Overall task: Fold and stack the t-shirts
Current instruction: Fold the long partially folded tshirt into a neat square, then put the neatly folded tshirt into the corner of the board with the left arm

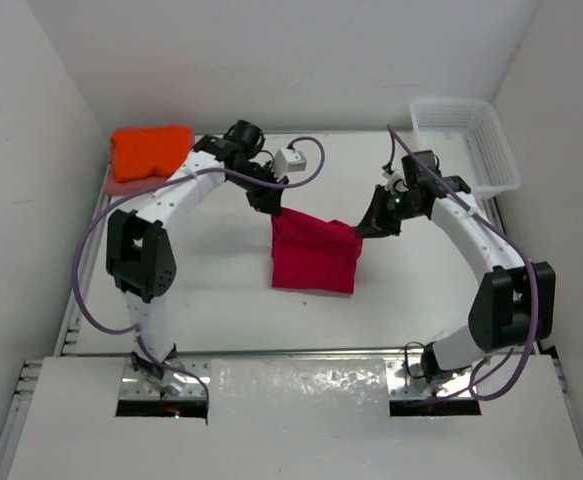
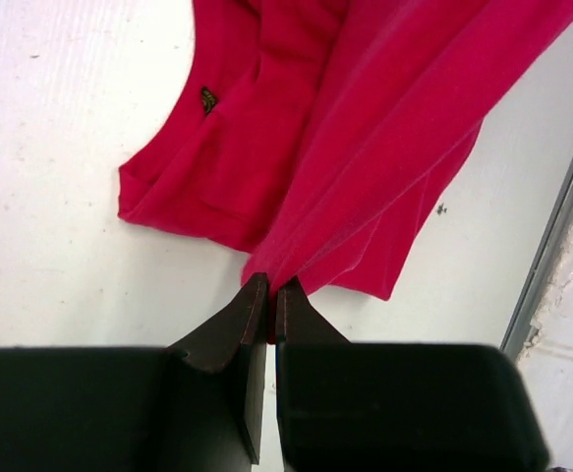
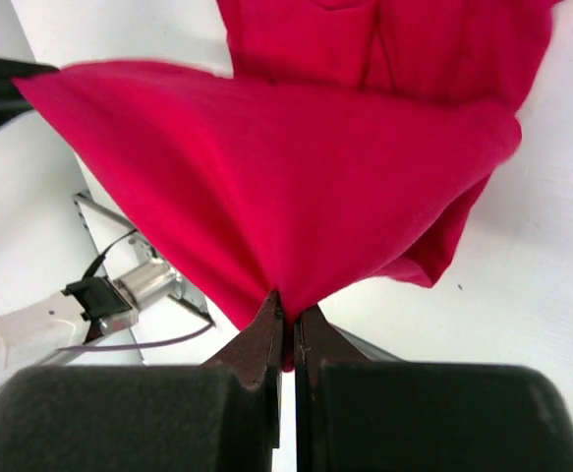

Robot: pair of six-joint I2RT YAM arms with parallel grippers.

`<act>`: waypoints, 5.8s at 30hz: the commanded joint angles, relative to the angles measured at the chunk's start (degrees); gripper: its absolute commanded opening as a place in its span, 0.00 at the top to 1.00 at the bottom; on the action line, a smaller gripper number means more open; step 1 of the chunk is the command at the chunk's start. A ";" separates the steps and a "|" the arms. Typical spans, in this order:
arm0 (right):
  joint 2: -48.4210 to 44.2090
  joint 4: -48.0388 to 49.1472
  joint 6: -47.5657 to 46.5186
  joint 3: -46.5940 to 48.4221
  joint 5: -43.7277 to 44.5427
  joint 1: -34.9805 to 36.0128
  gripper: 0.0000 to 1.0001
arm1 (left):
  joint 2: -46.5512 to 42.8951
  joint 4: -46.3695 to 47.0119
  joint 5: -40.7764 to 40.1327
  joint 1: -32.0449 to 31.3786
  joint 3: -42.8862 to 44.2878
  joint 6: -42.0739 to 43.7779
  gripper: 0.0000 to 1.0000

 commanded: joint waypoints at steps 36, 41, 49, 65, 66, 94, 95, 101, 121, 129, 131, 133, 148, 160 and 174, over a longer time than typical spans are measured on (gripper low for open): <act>-20.43 -3.88 11.47 -17.66 0.18 8.11 1.00 | -19.83 -0.52 8.83 -2.21 -24.48 2.78 1.00; -13.51 0.60 8.75 -15.75 -1.23 3.80 1.00 | -15.34 2.73 8.57 0.61 -23.60 2.61 1.00; 1.62 6.76 7.07 -5.99 -0.71 1.25 1.00 | -5.94 15.64 3.04 2.02 -14.73 -5.03 1.00; 22.11 18.18 11.29 6.59 3.94 -4.46 0.96 | 7.68 28.13 -7.59 4.38 -6.47 -13.47 1.00; 23.94 20.72 12.68 7.37 4.12 -4.81 0.91 | 8.39 29.36 -8.65 4.65 -5.16 -14.00 1.00; 26.06 34.10 -3.30 4.29 15.37 4.15 1.00 | 13.30 28.92 -4.43 1.49 -5.32 -28.59 0.63; 27.11 33.49 -3.12 4.56 16.33 4.06 1.00 | 14.27 29.36 -6.96 1.58 -5.14 -28.94 0.62; 31.87 35.86 1.61 6.23 21.34 1.07 1.00 | 21.48 29.28 -13.74 2.98 -0.14 -30.27 0.61; 21.58 24.69 -5.41 5.72 17.68 1.50 0.35 | 2.51 30.06 -11.48 7.55 -13.03 -34.57 0.00; 29.76 21.44 -4.62 8.18 19.24 5.20 0.33 | 5.23 36.74 -10.07 7.64 -23.41 -43.88 0.00; 29.50 22.67 -3.48 5.63 20.38 5.81 0.34 | 5.93 38.32 -10.50 7.64 -25.53 -46.33 0.00; 29.76 24.17 -2.95 3.52 20.12 6.60 0.35 | 7.85 38.86 -10.07 7.55 -26.76 -48.10 0.00; 30.64 35.68 2.68 -3.95 13.80 9.33 0.41 | 25.79 51.25 11.37 6.67 -26.42 -59.54 0.42; 20.90 25.25 -1.61 -7.12 15.80 3.02 0.29 | 19.21 36.21 8.67 14.58 -11.87 -47.52 1.00; 11.04 10.72 -12.00 -3.08 23.20 0.98 0.18 | 27.81 1.06 -27.01 18.80 30.44 -15.69 1.00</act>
